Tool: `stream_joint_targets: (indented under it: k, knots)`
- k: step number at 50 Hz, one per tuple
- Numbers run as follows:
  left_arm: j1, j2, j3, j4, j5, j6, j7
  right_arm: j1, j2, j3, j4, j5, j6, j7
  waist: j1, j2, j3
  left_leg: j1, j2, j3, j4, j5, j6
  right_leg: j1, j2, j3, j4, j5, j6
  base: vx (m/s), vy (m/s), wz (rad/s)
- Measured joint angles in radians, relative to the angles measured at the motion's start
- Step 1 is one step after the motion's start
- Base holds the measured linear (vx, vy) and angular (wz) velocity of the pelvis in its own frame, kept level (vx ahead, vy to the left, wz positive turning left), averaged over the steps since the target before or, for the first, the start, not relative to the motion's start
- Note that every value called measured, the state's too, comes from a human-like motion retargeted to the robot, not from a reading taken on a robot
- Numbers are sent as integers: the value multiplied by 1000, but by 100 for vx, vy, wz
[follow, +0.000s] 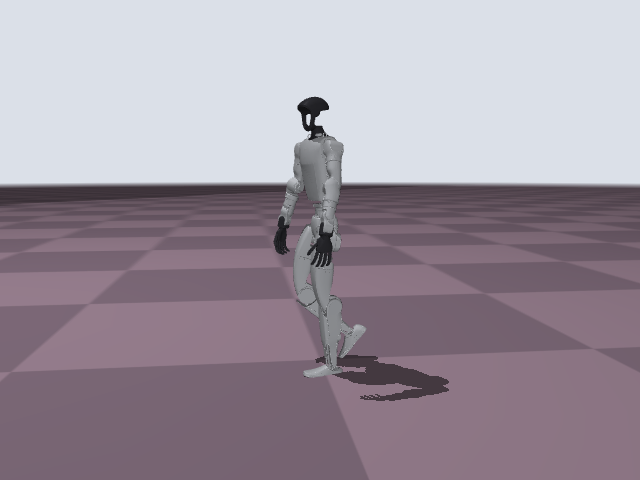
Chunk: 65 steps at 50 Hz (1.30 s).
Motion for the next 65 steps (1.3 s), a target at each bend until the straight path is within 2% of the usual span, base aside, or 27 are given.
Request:
stream_joint_targets:
  k: [5,8,11,13,15,18,22,26,30,33,37,41,45,51,55,57,60,65]
  knots:
    - [-174,22,-75,-129,-155,-29,43,15,-21,5,3,86,3,-54,-130,17,23,42,-3,-15,47,-56,-11,-131,-56,-57,-123,-130,-28,44,1,18]
    - [-265,47,-88,-225,-250,-44,46,10,-28,20,-11,120,6,-77,-199,15,49,72,-18,-23,71,-92,-2,-135,-74,-94,-388,-119,-14,43,-4,18]
    - [-343,67,-81,-305,-320,-58,58,-3,-30,32,-30,127,16,-90,-273,-9,91,120,-62,-43,95,-133,16,-80,-94,-96,-760,-22,37,48,-10,40]
    - [-386,82,-74,-347,-342,-69,74,-15,-24,29,-45,108,30,-94,-321,-29,130,173,-87,-60,102,-165,19,-34,-110,-86,-974,30,97,54,-15,48]
    - [-414,97,-70,-384,-338,-74,77,-21,-10,17,-61,73,42,-86,-356,-42,165,232,-92,-69,99,-192,12,-8,-118,-73,-1100,33,167,56,-18,28]
    - [-405,113,-68,-437,-307,-71,47,-18,7,-1,-83,35,48,-61,-386,-38,177,283,-77,-70,96,-205,7,-20,-120,-72,-1100,-4,221,56,-20,6]
    - [-306,122,-68,-500,-266,-68,-8,-10,21,-7,-83,28,51,-48,-405,-39,154,307,-74,-72,134,-170,13,25,-136,-128,-1100,52,227,59,-25,-12]
    - [-128,118,-69,-522,-228,-53,-52,-9,38,-9,-46,38,69,-59,-383,-65,129,287,-71,-37,278,-55,16,86,-128,-105,-1100,19,231,61,-36,-49]
    - [76,83,-61,-471,-195,-16,-58,-24,42,1,1,68,95,-89,-351,-115,95,152,-102,15,577,68,75,138,-176,-53,-1093,-42,229,59,-21,-49]
    - [208,45,-40,-379,-167,7,-42,-53,41,15,18,90,100,-125,-313,-136,71,6,-102,48,792,67,115,153,-179,-14,-1082,-80,209,54,-21,-62]
    - [342,-6,-1,-229,-122,25,-31,-105,31,46,5,103,94,-149,-238,-158,59,-142,-121,73,884,-25,158,174,-170,48,-1067,-132,204,50,-16,-84]
    - [441,-36,24,-116,-112,34,-30,-170,13,90,-43,102,82,-144,-150,-175,65,-223,-151,99,740,-77,163,198,-156,117,-1057,-175,210,48,-9,-98]
    - [516,-50,30,-82,-146,38,-29,-239,-10,123,-106,87,61,-149,-72,-160,81,-244,-145,130,445,-25,125,238,-112,174,-1053,-214,202,49,-3,-91]
    - [592,-68,45,-150,-143,10,-70,-292,-37,113,-197,28,9,-180,-10,-61,117,-218,-70,193,11,121,-9,372,11,230,-1050,-282,146,55,4,-63]
    - [610,-75,55,-221,-122,-28,-108,-283,-39,103,-232,-12,-15,-173,4,-35,121,-239,-53,251,-81,106,-94,451,39,258,-1040,-321,127,60,8,-35]
    - [597,-73,34,-246,-131,-48,-93,-266,-33,105,-239,17,-60,-159,11,-40,109,-241,-53,263,-81,87,-94,472,40,277,-1023,-329,105,63,11,-34]
    - [547,-68,24,-256,-169,-51,-91,-235,-21,117,-233,15,-72,-144,18,-58,82,-225,-56,279,-81,97,-79,485,37,303,-996,-322,101,65,13,-32]
    - [382,-66,13,-164,-169,-38,-77,-143,10,129,-216,-3,-69,-109,-25,-72,39,-146,-55,255,-75,106,-48,483,57,333,-864,-205,107,69,18,3]
